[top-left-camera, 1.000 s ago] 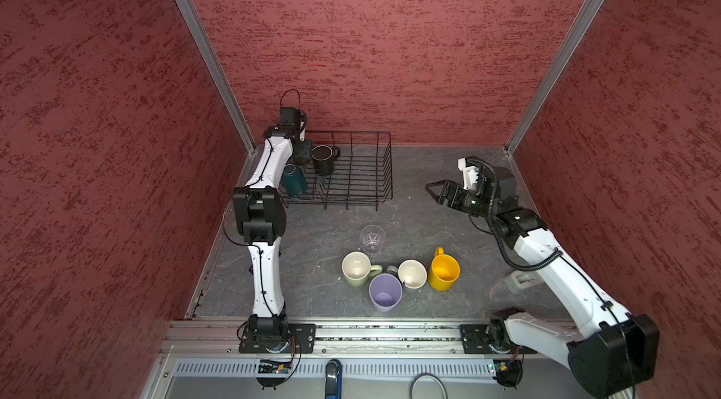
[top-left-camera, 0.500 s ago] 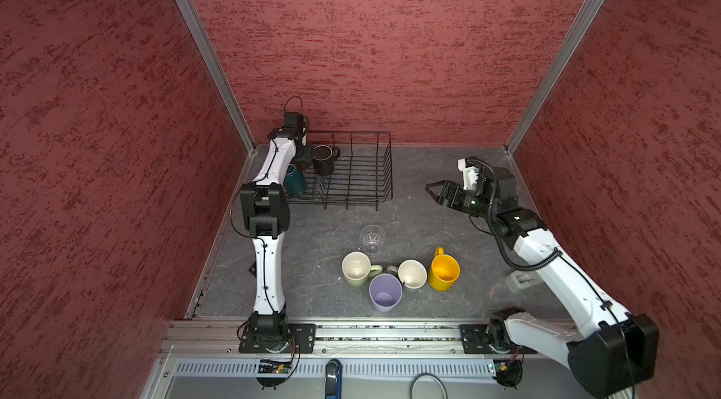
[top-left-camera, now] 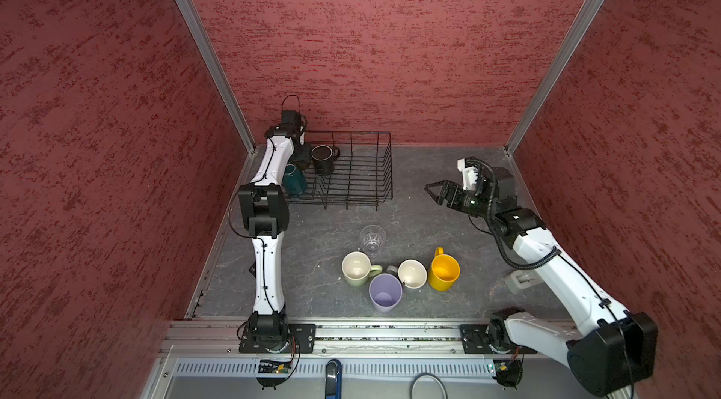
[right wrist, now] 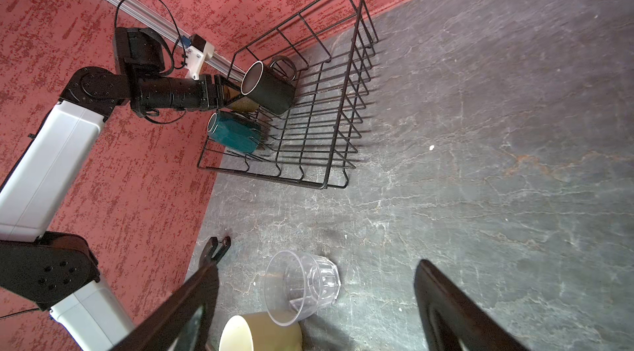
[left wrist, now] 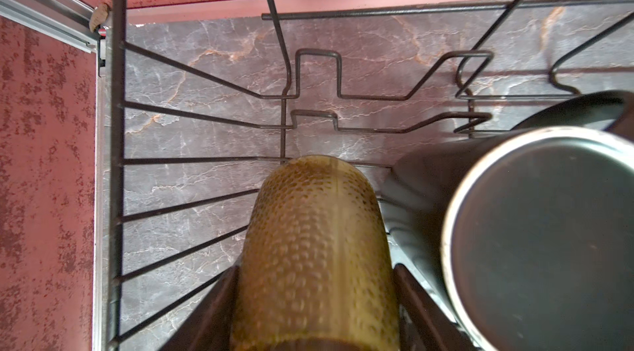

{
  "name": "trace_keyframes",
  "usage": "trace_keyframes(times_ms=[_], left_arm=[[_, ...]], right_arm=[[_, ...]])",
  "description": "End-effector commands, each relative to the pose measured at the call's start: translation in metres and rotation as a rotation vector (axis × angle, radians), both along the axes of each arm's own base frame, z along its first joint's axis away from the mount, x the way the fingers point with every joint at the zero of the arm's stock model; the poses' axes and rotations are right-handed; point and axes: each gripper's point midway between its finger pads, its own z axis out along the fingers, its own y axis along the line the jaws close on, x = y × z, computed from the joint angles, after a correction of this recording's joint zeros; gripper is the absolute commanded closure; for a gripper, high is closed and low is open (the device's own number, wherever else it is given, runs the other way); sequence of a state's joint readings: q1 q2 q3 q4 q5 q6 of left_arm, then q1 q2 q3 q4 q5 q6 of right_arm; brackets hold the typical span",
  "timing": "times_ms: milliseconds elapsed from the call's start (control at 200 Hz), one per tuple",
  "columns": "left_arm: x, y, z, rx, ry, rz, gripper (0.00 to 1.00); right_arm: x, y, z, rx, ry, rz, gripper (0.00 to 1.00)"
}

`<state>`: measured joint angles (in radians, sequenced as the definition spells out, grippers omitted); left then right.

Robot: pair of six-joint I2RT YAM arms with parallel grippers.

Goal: Load cups into a dish rack
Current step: Place the cup upside down at the dish rack.

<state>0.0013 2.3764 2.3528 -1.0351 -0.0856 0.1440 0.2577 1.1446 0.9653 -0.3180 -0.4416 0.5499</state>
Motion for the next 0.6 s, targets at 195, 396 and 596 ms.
trace_keyframes(times_ms=[195,396,596], left_arm=[[-0.006,0.0,-0.018,-0.037,0.064,0.007,0.22],[-0.008,0.002,-0.018,-0.037,0.07,0.011,0.19],[-0.008,0.005,0.013,-0.045,0.007,0.032,0.18]], right_arm=[[0.003,0.001,0.001,0.015,-0.008,0.002,0.1],[0.004,0.002,0.002,0.019,-0.008,0.007,0.1],[0.005,-0.001,0.001,-0.017,-0.008,0.002,0.1]])
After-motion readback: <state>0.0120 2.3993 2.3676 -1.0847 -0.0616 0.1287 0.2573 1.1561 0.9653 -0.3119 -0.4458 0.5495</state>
